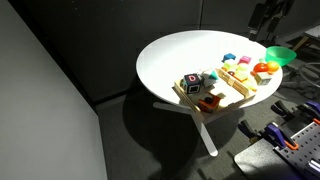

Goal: Put the plush block inside the wooden box

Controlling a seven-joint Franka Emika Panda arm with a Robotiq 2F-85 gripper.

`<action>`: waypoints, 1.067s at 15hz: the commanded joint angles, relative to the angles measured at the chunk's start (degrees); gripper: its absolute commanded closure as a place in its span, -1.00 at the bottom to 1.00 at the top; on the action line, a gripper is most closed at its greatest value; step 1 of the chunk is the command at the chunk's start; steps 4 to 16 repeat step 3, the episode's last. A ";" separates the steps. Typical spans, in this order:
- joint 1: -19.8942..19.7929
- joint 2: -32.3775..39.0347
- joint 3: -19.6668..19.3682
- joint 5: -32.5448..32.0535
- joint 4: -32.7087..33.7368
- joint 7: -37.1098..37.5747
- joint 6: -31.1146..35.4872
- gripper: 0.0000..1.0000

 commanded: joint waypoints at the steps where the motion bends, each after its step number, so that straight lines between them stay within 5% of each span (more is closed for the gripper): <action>1: -0.44 0.00 0.42 0.19 0.08 -0.16 -0.11 -1.00; 16: -0.44 0.00 0.42 0.19 0.08 -0.15 -0.11 -1.00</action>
